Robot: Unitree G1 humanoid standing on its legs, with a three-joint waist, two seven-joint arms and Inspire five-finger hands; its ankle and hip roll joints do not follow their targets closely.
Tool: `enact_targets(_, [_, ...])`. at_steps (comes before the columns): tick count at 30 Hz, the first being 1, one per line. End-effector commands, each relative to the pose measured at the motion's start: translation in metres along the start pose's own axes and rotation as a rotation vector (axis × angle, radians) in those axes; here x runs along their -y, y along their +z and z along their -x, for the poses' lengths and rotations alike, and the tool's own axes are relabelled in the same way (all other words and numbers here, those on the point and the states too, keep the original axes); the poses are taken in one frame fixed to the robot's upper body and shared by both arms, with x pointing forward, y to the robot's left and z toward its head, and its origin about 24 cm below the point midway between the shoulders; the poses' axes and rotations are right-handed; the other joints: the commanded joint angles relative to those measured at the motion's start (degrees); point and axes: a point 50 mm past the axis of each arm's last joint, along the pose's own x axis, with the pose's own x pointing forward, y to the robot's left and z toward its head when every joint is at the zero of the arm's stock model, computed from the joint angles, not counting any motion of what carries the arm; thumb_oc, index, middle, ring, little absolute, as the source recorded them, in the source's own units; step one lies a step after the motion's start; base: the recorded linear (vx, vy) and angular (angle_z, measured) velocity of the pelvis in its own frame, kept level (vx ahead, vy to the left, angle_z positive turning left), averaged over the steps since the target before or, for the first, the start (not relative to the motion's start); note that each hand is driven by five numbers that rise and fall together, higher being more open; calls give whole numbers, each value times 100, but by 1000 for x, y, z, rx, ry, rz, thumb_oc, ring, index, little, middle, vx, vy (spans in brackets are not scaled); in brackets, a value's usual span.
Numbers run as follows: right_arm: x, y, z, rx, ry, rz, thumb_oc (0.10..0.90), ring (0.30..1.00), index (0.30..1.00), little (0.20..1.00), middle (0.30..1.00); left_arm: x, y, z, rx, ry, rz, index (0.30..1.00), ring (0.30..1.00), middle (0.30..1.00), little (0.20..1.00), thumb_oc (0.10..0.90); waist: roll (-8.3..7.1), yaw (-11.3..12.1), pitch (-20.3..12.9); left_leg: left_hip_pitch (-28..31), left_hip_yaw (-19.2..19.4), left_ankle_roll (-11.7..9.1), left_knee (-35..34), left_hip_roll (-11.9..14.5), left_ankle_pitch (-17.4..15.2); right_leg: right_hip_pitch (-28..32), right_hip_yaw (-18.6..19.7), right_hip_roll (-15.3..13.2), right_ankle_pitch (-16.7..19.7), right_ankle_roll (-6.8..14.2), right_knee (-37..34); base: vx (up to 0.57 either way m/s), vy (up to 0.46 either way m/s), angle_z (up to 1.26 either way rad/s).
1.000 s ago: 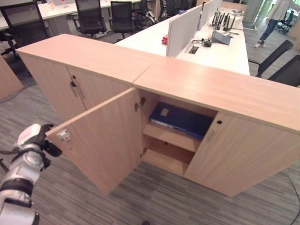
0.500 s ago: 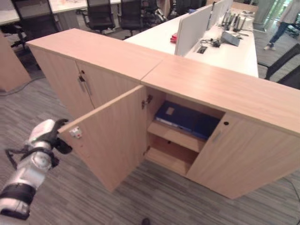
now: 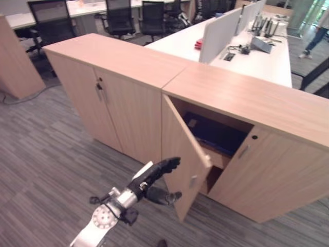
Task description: Put the empty folder in the office cabinet
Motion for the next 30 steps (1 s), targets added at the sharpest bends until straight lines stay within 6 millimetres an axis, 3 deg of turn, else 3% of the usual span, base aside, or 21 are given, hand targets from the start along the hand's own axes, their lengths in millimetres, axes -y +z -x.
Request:
enact_targets(1, [1,-4,0,-54,1,69,800,900,900,900,900,-10,50,-7,284,10,9,900,900,900,900,800,360,6,-252,306,-146,-5,-14,-48,-1099,-326,-40,-210,285,327,208,-4,-11,-3])
enact_targets(7, [5,-5,0,-58,-6,58,800,900,900,900,900,-10,27,3,179,38,65,900,900,900,900,800,346,-31,-263,281,-147,-6,-14,-38,-1086,-290,-56,-177,356,334,144,0,0,0])
enact_targets(15, [15,-9,2,-74,-39,68,800,900,900,900,900,-17,24,12,156,107,30,900,900,900,900,800,340,-70,-311,236,-107,-16,-14,-41,-1068,-295,-37,-148,438,353,21,0,2,1])
enact_targets(26, [5,-12,1,-66,-13,113,800,900,900,900,900,-22,9,27,89,199,44,900,900,900,900,800,323,-62,-344,131,-50,-8,-14,-75,-1067,-374,-20,-140,528,357,-92,-2,6,-1])
enact_targets(30, [4,-10,1,-57,-13,125,800,900,900,900,900,-13,-28,29,-29,273,196,900,900,900,900,800,321,-36,-352,107,-52,1,-14,-78,-1064,-407,-20,-143,508,343,-78,0,0,0])
